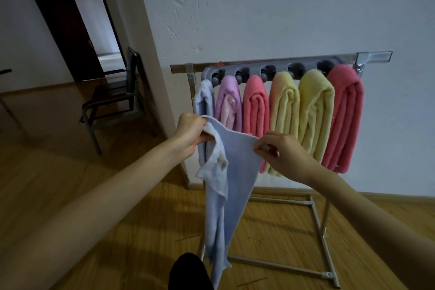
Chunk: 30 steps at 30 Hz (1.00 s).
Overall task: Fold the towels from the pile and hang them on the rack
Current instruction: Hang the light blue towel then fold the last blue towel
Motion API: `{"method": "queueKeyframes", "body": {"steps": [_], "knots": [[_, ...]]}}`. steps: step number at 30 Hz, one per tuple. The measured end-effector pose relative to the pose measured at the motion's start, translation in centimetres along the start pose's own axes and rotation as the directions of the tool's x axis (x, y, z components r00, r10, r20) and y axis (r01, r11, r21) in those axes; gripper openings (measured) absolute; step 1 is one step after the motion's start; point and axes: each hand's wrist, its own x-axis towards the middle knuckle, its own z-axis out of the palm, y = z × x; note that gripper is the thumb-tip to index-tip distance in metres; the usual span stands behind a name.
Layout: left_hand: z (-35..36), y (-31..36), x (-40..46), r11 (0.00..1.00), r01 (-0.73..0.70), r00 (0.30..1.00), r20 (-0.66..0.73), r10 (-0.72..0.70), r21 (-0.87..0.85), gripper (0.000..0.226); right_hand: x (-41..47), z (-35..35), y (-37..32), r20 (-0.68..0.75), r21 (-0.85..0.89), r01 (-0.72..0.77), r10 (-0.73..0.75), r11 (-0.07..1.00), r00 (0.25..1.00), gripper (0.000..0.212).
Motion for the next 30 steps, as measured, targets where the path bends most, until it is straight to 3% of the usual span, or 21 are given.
{"method": "queueKeyframes", "body": {"steps": [3, 7, 10, 15, 20, 26, 30], "knots": [[-0.2, -0.1, 0.1, 1.000, -0.025, 0.999, -0.039, 0.025, 0.009, 0.023, 0.4, 0.4, -1.6, -0.062, 0.053, 0.020, -0.017, 0.998, 0.998, 0.012], [0.0, 0.4, 0.1, 0.998, -0.037, 0.997, -0.065, 0.034, -0.044, 0.019, 0.8, 1.2, -3.4, 0.006, 0.060, 0.107, -0.107, 0.992, 0.994, 0.006], [0.5, 0.5, -0.3, 0.995, -0.045, 0.998, -0.050, 0.041, -0.087, 0.022, 1.3, 1.9, -4.2, 0.037, 0.036, 0.082, -0.083, 0.996, 0.996, 0.022], [1.7, 0.7, -1.2, 0.981, -0.077, 0.997, -0.037, 0.071, -0.177, 0.024, 2.0, 3.0, -4.6, -0.036, -0.054, -0.018, 0.016, 0.998, 0.999, 0.048], [2.0, 1.5, -1.5, 0.977, -0.135, 0.991, -0.047, 0.128, -0.164, 0.019, 2.7, 2.9, -4.2, -0.037, -0.058, -0.100, 0.098, 0.993, 0.994, 0.027], [0.0, 1.6, -0.4, 0.957, -0.234, 0.965, -0.082, 0.250, 0.169, 0.016, 2.2, 0.8, -1.5, -0.056, -0.119, -0.066, 0.060, 0.991, 0.997, 0.022], [-1.3, 1.0, -0.1, 0.847, -0.283, 0.950, 0.011, 0.312, 0.451, 0.004, 2.3, -0.5, -0.1, 0.006, -0.191, -0.001, 0.002, 0.982, 1.000, 0.013]]}}
